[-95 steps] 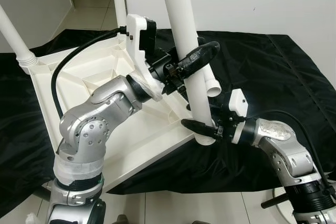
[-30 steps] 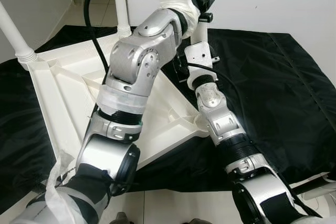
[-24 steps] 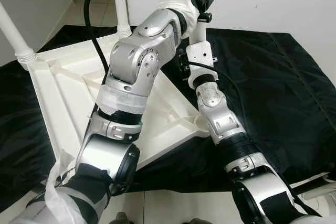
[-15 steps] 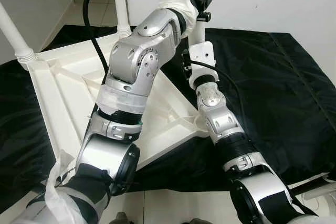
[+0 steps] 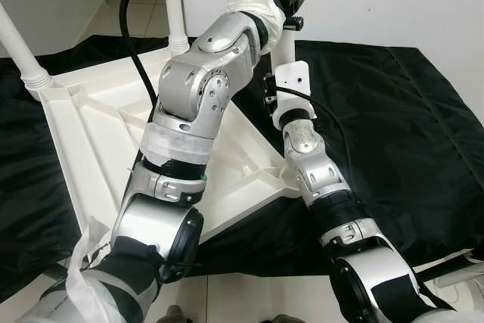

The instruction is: Building children table

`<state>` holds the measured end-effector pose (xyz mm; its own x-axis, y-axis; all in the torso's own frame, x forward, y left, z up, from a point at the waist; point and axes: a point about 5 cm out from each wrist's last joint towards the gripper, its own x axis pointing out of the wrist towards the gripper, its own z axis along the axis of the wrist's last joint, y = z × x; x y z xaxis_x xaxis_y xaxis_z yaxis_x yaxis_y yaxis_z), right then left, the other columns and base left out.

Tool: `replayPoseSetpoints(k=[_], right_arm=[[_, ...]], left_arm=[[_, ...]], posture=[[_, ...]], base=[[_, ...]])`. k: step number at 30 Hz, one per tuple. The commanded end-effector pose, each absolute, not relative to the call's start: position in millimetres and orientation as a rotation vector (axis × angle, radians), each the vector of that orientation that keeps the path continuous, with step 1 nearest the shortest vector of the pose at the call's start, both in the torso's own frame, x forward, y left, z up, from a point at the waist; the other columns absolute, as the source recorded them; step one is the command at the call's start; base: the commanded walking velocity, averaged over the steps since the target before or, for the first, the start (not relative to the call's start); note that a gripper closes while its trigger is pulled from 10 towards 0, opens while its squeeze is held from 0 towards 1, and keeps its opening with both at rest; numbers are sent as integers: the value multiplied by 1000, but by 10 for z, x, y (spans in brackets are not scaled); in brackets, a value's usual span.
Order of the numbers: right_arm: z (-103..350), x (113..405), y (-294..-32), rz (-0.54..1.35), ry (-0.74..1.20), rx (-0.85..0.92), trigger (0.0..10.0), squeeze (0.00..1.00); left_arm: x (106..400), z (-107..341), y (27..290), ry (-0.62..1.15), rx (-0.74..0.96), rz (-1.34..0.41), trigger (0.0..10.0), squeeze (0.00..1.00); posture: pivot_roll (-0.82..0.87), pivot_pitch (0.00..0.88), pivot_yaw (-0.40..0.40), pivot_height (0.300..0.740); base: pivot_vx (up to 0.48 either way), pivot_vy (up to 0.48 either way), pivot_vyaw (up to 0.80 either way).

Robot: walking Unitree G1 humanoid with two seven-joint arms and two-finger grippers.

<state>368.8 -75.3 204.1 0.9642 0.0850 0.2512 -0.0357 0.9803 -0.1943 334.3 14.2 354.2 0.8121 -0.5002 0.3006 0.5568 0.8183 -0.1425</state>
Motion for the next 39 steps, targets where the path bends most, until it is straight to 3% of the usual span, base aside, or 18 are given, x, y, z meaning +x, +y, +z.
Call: replayPoseSetpoints(k=[1,8,9,11,12,17,18,26,30,39], right_arm=[[2056,3697,-745,57,-268,-173,0,0],[2059,3701,-761,49,-265,-149,0,0],[2057,3704,-763,45,-260,-139,5529,0],[2057,3704,-763,45,-260,-139,5529,0],[2059,3711,-767,40,-252,-121,10000,0],[2056,3719,-777,43,-226,-51,10000,0],[2023,3731,-792,50,-185,33,10000,0],[1959,3744,-862,52,-130,142,10000,0],[1940,3714,-1074,61,-144,181,10000,0],[1884,3617,-1182,116,-151,164,10000,0]], left_arm=[[3283,3679,97,-310,-236,-596,10000,0],[3244,3673,57,-324,-206,-642,10000,0],[3223,3676,42,-334,-204,-664,10000,1000],[3223,3676,42,-334,-204,-664,10000,1000],[3197,3679,28,-345,-217,-695,10000,1000],[3137,3674,-4,-362,-205,-737,10000,1000],[3106,3662,-11,-374,-190,-754,10000,0],[3041,3629,8,-413,-156,-774,10000,0],[3017,3412,199,-422,-152,-725,10000,0],[3065,3068,362,-362,-92,-632,10000,0]], posture=[[-1,0,-14,740],[1,0,-18,740],[1,0,-18,740],[1,0,-18,740],[1,0,-18,740],[0,0,-17,740],[-2,0,-15,740],[-1,0,-19,740],[-1,0,-20,740],[-7,0,-24,740]], base=[[0,0,0],[0,0,0],[0,0,0],[0,0,0],[0,0,0],[0,0,0],[0,0,0],[0,0,0],[0,0,0],[0,0,0]])
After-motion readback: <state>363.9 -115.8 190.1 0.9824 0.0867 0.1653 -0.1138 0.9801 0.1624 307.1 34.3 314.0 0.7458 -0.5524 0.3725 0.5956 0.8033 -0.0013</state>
